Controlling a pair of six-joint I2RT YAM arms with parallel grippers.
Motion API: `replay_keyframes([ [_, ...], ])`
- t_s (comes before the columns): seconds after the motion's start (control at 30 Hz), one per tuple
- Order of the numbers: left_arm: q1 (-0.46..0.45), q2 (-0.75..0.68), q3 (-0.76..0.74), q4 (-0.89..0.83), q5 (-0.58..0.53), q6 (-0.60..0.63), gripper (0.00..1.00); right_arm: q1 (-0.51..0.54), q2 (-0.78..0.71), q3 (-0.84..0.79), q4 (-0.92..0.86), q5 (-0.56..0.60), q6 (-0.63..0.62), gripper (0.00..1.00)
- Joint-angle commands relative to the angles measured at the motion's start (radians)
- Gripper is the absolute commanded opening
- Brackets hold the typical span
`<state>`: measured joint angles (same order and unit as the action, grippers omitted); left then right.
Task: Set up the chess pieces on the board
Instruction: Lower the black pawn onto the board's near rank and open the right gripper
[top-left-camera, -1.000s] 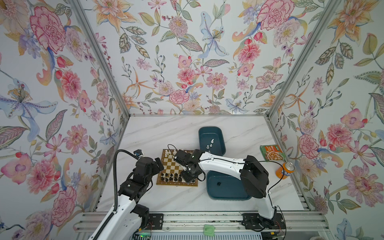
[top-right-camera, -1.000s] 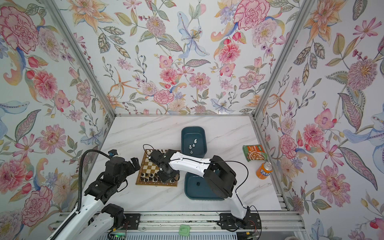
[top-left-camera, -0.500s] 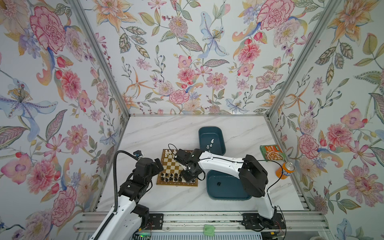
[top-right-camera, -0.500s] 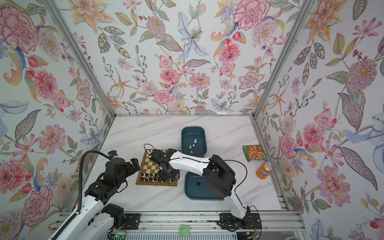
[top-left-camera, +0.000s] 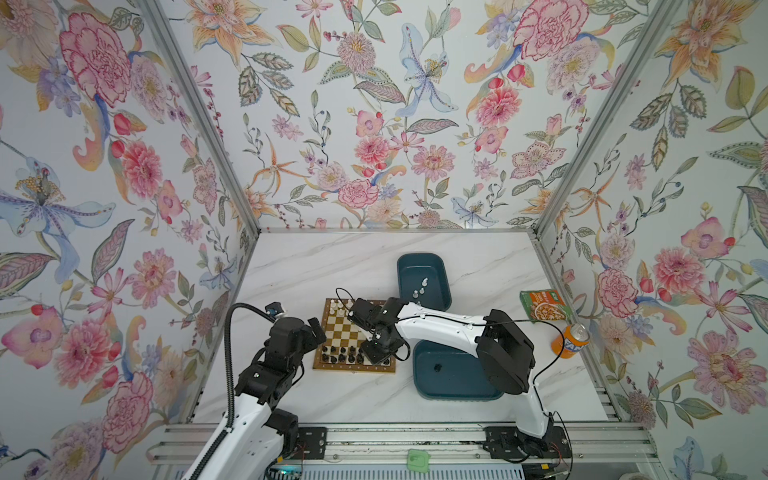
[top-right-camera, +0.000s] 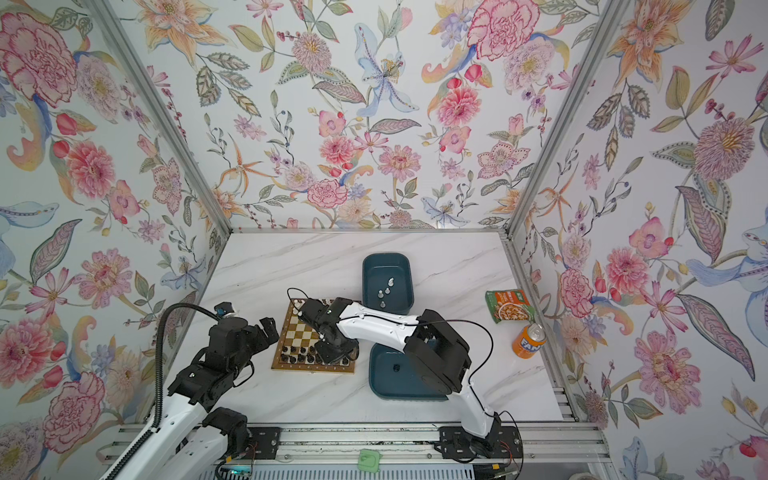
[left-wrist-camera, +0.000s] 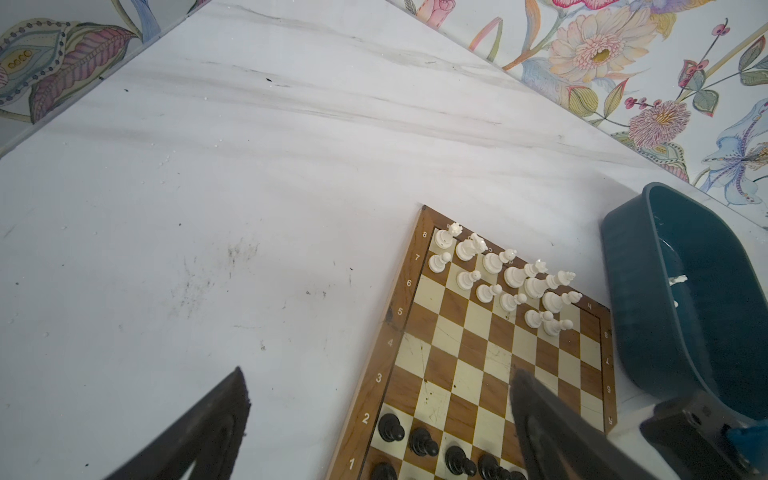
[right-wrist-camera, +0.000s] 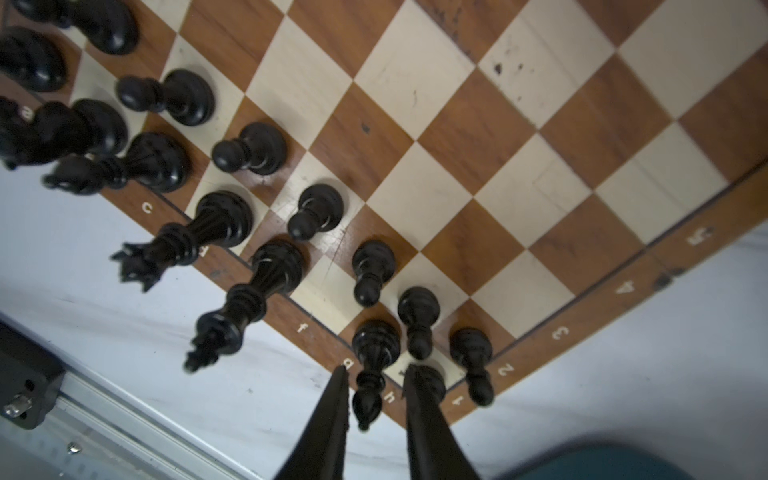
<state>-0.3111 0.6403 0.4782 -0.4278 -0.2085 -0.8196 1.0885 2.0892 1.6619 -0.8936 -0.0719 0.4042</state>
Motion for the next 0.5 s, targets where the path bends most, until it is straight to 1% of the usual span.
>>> replay_keyframes([
  [0.0, 0.012, -0.014, -0.013, -0.022, 0.014, 0.006, 0.99, -0.003, -0.003, 0.03, -0.007, -0.006, -0.001, 0.3],
  [0.23, 0.013, -0.02, -0.008, -0.018, 0.014, 0.005, 0.99, -0.003, -0.035, 0.049, -0.009, -0.002, -0.005, 0.33],
  [0.27, 0.014, -0.019, -0.007, -0.017, 0.015, 0.006, 0.99, -0.003, -0.043, 0.052, -0.009, -0.003, -0.005, 0.35],
  [0.3, 0.014, -0.019, -0.004, -0.016, 0.016, 0.008, 0.99, -0.003, -0.049, 0.056, -0.009, -0.002, -0.007, 0.36],
  [0.47, 0.013, -0.009, 0.01, -0.008, 0.033, 0.017, 0.99, -0.005, -0.109, 0.063, -0.015, 0.022, 0.001, 0.37],
])
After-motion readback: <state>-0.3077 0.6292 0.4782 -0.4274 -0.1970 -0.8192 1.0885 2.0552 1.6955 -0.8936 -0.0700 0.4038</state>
